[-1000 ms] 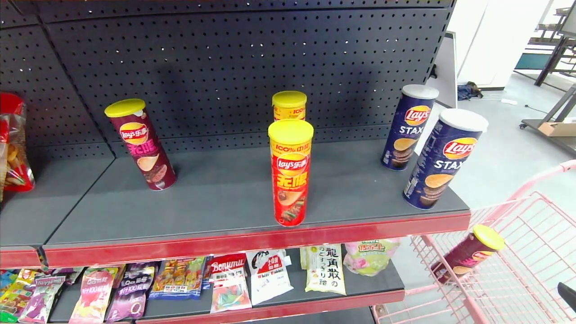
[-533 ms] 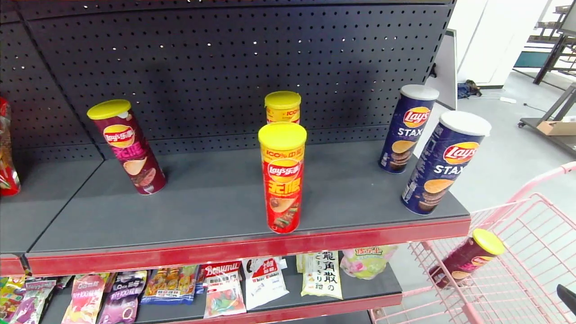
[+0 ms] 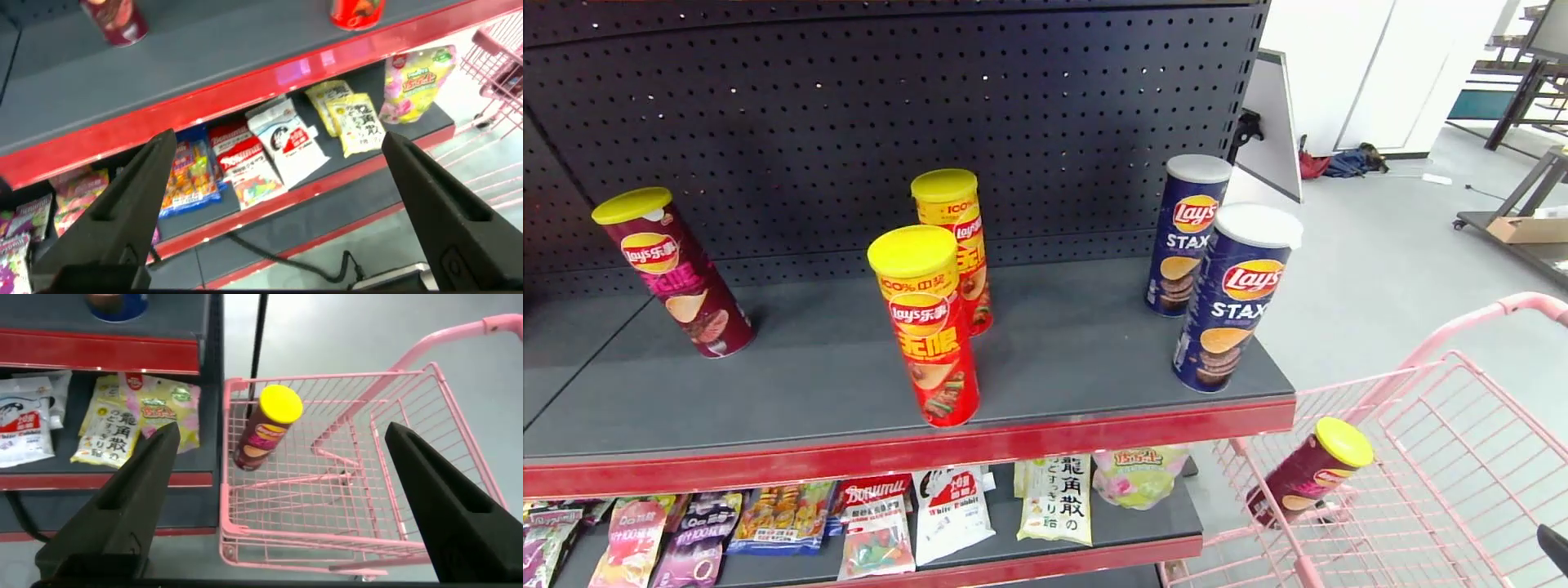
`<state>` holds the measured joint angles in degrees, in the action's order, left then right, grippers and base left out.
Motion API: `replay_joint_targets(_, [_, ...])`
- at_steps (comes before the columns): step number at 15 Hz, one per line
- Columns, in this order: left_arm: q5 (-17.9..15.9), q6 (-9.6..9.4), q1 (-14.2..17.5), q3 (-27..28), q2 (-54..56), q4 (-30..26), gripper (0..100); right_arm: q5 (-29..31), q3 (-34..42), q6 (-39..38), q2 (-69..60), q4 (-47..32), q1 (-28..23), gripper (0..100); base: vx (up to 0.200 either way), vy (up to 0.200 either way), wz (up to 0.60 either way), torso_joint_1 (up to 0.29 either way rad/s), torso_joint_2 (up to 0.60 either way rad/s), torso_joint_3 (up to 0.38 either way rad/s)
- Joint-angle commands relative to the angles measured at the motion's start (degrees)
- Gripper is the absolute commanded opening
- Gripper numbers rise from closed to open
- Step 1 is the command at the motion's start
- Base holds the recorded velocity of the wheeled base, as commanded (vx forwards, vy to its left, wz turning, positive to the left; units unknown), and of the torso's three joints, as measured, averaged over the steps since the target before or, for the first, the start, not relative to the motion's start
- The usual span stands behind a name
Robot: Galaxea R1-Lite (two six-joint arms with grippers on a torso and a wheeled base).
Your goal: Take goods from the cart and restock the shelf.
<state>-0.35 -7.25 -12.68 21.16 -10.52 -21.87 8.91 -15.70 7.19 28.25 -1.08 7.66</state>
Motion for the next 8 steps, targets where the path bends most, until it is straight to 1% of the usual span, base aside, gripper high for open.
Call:
replay_joint_targets(1, [0.0, 0.05, -0.1, -0.1, 1.1, 0.0, 100, 0.0, 0.1, 0.1, 0.0, 0.0, 0.0, 100, 0.0, 0.0, 0.0, 0.0, 0.0, 0.0])
replay_joint_targets(2, [-0.3, 0.05, -0.3, -0.1, 2.2, 0.0, 100, -0.1, 0.1, 0.0, 0.1, 0.0, 0.0, 100, 0.0, 0.0, 0.0, 0.0, 0.0, 0.0])
replay_joint_targets(5, [-0.7, -0.13, -3.3, -0.7, 4.5, -0.1, 100, 0.0, 0.8, 0.0, 0.0, 0.1, 0.0, 100, 0.0, 0.0, 0.0, 0.0, 0.0, 0.0])
replay_joint_targets(8, [-0.7, -0.57, -3.5, -1.0, 4.7, -0.2, 100, 0.0, 1.6, 0.1, -1.0, 0.0, 0.0, 100, 0.0, 0.0, -0.6, 0.001, 0.0, 0.004])
